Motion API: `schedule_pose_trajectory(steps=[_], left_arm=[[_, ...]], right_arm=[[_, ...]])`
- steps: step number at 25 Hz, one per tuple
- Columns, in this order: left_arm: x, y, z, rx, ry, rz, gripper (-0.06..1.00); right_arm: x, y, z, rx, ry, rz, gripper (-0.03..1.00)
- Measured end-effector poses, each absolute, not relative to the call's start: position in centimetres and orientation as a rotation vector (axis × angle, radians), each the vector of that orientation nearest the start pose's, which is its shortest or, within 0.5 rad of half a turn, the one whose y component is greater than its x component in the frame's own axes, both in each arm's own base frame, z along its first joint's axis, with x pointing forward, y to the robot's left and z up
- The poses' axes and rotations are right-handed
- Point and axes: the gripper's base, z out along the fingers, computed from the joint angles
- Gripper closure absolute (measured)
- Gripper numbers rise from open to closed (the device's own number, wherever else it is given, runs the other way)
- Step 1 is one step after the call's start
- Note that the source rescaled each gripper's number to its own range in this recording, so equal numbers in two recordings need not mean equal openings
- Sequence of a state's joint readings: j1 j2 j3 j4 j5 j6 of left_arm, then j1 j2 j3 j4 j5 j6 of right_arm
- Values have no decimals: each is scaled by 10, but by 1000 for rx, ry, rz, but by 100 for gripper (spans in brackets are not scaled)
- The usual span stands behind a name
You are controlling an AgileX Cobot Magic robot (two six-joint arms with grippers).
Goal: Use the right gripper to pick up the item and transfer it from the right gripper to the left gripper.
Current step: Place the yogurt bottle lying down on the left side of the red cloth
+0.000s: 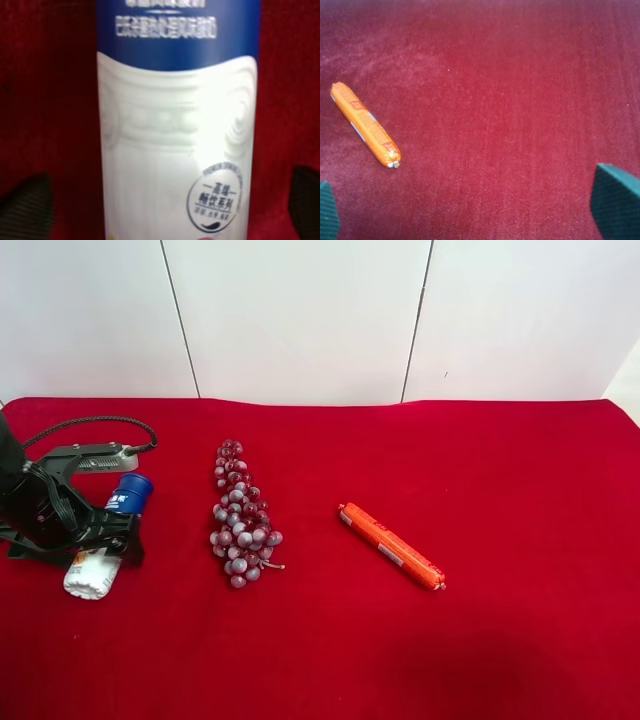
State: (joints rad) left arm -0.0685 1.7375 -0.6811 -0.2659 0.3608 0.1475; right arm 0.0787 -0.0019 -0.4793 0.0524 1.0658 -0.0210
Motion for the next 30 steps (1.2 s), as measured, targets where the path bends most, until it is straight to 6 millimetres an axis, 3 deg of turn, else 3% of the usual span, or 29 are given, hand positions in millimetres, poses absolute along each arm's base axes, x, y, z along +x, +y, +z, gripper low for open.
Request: schedule_pose_trajectory(steps=[4, 7, 12, 15, 21, 26, 30], left_arm=[[266, -27, 118, -21, 2885, -167, -4], [269, -28, 140, 31, 2870, -171, -5], [268, -30, 201, 109, 2825, -198, -5], [257, -31, 244, 133, 2788, -222, -5], [201, -29, 320, 113, 2612, -249, -5], [139, -25, 359, 131, 2454, -243, -5], [87, -19, 376, 157, 2337, -193, -5]], right_arm=[[-3, 4, 271, -105, 2066, 99, -3], [-3, 4, 271, -105, 2066, 99, -3], [-3, 4, 271, -105, 2066, 99, -3], [-3, 4, 271, -105, 2066, 100, -3], [-3, 4, 271, -105, 2066, 100, -3], [-3, 4, 271, -105, 2066, 100, -3], [-3, 4, 271, -105, 2066, 100, -3]])
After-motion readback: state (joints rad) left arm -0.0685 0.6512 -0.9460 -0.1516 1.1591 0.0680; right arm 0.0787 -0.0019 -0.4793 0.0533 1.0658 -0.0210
